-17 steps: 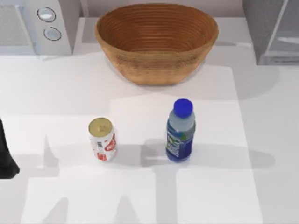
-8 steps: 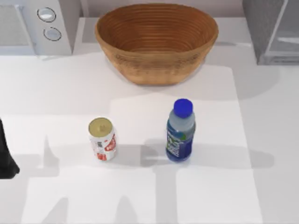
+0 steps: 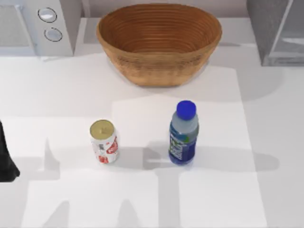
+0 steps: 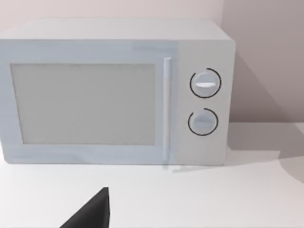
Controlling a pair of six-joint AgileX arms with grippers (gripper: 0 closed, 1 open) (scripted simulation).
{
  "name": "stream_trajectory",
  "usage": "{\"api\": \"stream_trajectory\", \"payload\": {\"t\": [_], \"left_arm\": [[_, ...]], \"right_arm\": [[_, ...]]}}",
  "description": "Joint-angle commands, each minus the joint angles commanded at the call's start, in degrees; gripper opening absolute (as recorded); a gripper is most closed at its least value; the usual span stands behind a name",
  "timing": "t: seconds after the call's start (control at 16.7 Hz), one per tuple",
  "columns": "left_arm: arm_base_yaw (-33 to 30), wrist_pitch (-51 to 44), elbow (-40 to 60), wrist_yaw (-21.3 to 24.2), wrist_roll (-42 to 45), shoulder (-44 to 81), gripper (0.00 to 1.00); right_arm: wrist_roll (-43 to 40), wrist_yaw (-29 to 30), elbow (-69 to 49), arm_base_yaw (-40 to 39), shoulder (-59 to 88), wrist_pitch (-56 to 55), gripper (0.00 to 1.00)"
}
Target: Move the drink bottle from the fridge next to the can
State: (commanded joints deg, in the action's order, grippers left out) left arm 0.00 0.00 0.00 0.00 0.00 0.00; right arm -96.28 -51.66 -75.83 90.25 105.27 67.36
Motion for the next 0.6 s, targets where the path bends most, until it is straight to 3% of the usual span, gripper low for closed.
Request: {"api": "stream_trajectory", "payload": {"t": [0.6], "left_arm": [[0.00, 0.00, 0.00, 0.00, 0.00, 0.00, 1.00]], "right_arm": [[50.07, 6.64, 0.96, -29.78, 0.10, -40.78, 1.00]]}}
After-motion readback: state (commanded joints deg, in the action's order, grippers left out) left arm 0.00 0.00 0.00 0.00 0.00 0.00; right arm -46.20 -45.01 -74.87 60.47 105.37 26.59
